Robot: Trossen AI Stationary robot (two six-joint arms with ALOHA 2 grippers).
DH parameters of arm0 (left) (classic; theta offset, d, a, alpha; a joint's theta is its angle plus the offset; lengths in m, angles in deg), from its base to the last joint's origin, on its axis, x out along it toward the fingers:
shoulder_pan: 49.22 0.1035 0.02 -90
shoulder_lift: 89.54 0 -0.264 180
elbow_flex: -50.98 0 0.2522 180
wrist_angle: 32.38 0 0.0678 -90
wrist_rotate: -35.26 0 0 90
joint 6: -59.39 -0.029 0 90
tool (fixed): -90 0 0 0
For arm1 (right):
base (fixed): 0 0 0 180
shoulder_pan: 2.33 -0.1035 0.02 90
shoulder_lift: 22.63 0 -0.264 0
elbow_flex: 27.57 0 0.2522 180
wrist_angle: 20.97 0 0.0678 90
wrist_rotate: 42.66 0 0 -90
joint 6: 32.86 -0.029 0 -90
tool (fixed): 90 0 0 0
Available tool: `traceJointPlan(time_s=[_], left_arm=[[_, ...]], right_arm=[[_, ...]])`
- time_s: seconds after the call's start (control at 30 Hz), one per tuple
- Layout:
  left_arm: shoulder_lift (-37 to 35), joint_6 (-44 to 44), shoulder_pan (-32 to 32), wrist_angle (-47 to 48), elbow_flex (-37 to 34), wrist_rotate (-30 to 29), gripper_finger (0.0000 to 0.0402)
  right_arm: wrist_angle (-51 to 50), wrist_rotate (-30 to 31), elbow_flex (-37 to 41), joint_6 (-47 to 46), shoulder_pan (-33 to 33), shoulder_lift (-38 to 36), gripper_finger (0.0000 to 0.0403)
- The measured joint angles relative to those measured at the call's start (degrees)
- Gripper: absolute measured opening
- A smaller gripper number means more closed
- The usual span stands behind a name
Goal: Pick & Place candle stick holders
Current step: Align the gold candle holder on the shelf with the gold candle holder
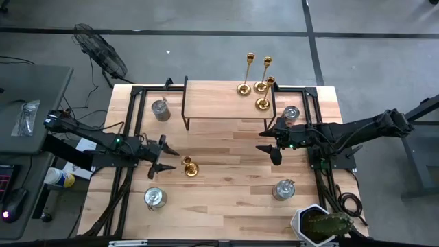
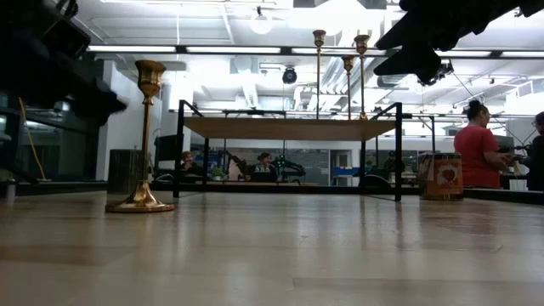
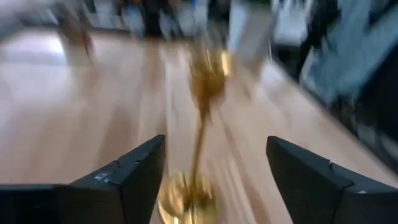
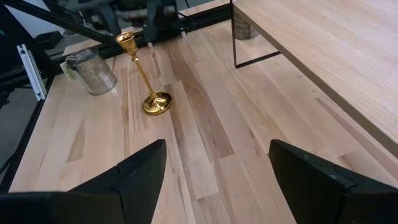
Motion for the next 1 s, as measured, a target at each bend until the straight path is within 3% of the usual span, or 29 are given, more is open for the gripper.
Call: traceJointPlan(time_s=[0.23, 0.57, 1.0], left_arm=[[0.08, -0.64, 0.02, 0.44, -0.12, -7.05, 0.0311], [7.05, -0.89, 0.02, 0.65, 1.49, -4.45, 0.0313], [20.46, -3.06, 0.02, -13.38, 1.98, -4.47, 0.0313]], right_arm=[[0.0, -0.02, 0.0, 0.02, 0.01, -0.02, 0.0278], [0.0, -0.02, 0.0, 0.02, 0.0, -0.02, 0.0278], [0.0, -0.02, 0.0, 0.02, 0.0, -0.02, 0.0278]])
